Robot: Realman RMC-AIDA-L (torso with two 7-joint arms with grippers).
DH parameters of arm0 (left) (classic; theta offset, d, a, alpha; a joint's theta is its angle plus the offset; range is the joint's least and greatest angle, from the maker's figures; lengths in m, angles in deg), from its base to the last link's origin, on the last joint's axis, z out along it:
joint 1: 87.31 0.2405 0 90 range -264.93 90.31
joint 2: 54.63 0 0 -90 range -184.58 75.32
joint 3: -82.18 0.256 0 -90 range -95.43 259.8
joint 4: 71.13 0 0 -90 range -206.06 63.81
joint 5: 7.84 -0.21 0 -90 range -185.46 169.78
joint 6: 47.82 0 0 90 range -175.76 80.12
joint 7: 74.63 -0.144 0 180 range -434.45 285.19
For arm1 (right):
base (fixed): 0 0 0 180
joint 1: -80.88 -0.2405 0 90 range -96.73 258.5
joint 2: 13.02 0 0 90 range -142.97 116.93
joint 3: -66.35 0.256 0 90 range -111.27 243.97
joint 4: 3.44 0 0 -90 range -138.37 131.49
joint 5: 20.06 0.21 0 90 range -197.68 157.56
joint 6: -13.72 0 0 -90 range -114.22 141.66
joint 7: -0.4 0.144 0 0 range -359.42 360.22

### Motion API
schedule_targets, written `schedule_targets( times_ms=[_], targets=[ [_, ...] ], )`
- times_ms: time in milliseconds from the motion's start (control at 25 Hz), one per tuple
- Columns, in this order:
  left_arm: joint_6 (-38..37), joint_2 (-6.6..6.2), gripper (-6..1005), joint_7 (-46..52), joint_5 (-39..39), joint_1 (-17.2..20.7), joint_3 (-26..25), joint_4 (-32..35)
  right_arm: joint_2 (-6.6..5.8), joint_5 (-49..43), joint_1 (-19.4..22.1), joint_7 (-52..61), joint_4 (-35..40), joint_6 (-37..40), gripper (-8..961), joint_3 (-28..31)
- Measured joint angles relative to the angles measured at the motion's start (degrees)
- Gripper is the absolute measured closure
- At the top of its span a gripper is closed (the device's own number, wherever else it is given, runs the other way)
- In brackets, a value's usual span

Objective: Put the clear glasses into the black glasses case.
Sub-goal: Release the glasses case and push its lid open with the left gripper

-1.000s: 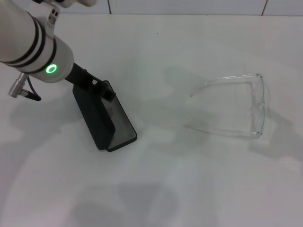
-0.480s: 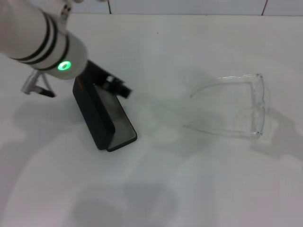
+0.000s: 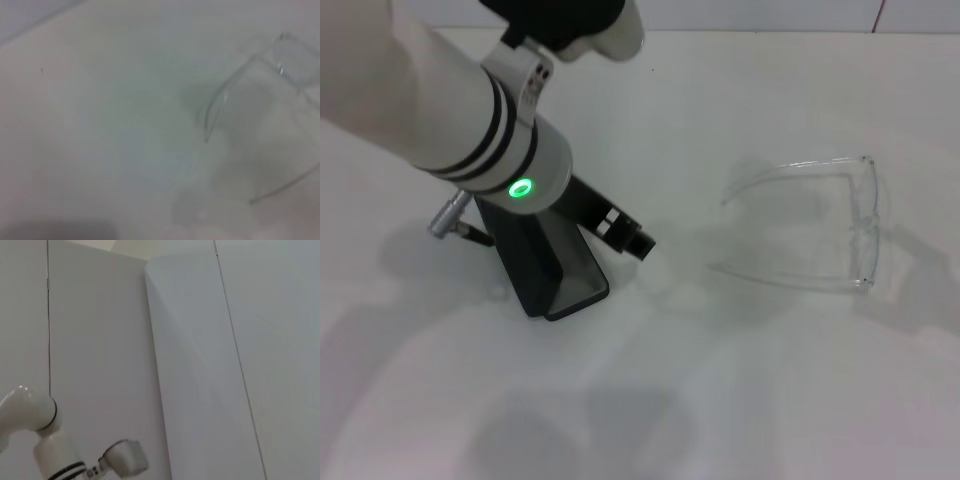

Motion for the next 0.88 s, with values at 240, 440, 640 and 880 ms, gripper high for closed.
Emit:
schedule_targets(
  times_ms=[240, 440, 640, 880],
  targets=[
    [-0.52, -0.06, 318, -1.03, -0.65, 1.07, 0.64, -2.13, 0.00, -0.06, 0.06, 0.05, -0.05, 0.24, 82, 0.26],
    [-2.40, -0.16, 319, -1.22, -0.70, 1.95, 0.77, -1.80, 0.08, -0.01, 0.09, 0.26, -0.07, 0.56, 82, 0.26],
    [-5.11, -0.16, 318, -0.95, -0.73, 2.38, 0.77, -0.68, 0.06, 0.11, 0.04, 0.37, -0.16, 1.09, 82, 0.26],
    [-7.23, -0.15, 317, -0.68, -1.97, 2.81, 0.70, -0.40, 0.18, 0.18, -0.02, 0.40, -0.16, 1.42, 82, 0.26]
  ],
)
